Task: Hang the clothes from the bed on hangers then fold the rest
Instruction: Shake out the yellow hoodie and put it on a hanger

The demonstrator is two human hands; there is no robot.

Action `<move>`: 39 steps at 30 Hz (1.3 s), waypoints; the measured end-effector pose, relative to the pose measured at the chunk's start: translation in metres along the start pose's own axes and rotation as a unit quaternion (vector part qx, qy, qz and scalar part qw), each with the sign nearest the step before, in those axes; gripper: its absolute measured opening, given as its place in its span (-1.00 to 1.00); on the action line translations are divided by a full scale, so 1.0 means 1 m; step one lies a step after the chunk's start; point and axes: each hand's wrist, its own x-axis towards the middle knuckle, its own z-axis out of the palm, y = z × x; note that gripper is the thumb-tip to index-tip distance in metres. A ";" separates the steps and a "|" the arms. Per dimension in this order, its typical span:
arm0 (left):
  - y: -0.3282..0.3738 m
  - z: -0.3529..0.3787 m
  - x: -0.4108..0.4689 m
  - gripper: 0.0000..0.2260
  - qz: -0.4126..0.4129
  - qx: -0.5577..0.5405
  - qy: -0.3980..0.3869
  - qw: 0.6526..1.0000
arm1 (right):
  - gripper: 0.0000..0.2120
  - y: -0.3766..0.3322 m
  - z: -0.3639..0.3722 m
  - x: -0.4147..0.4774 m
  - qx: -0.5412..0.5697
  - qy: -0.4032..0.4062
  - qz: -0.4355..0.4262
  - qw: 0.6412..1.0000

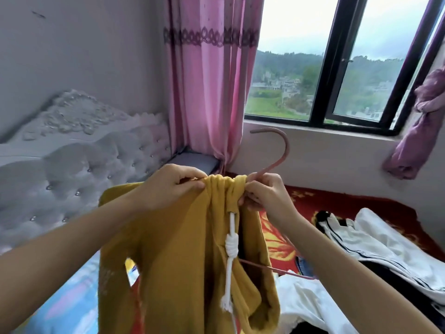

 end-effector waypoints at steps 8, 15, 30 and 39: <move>-0.038 -0.047 -0.023 -0.70 -0.099 -0.088 0.213 0.968 | -0.82 0.027 -0.077 -0.003 -0.240 0.247 -0.097 0.934; -0.049 -0.052 -0.018 -0.87 -0.129 -0.258 0.280 0.916 | -0.35 0.059 -0.055 -0.010 -0.100 0.327 -0.139 0.929; -0.044 -0.046 -0.015 -0.88 -0.152 -0.264 0.347 0.887 | -0.67 0.099 0.069 0.009 -0.010 -0.033 -0.048 0.998; -0.051 -0.061 -0.026 -0.89 -0.184 -0.258 0.427 0.847 | -0.70 0.101 0.059 -0.004 -0.092 -0.319 0.008 0.943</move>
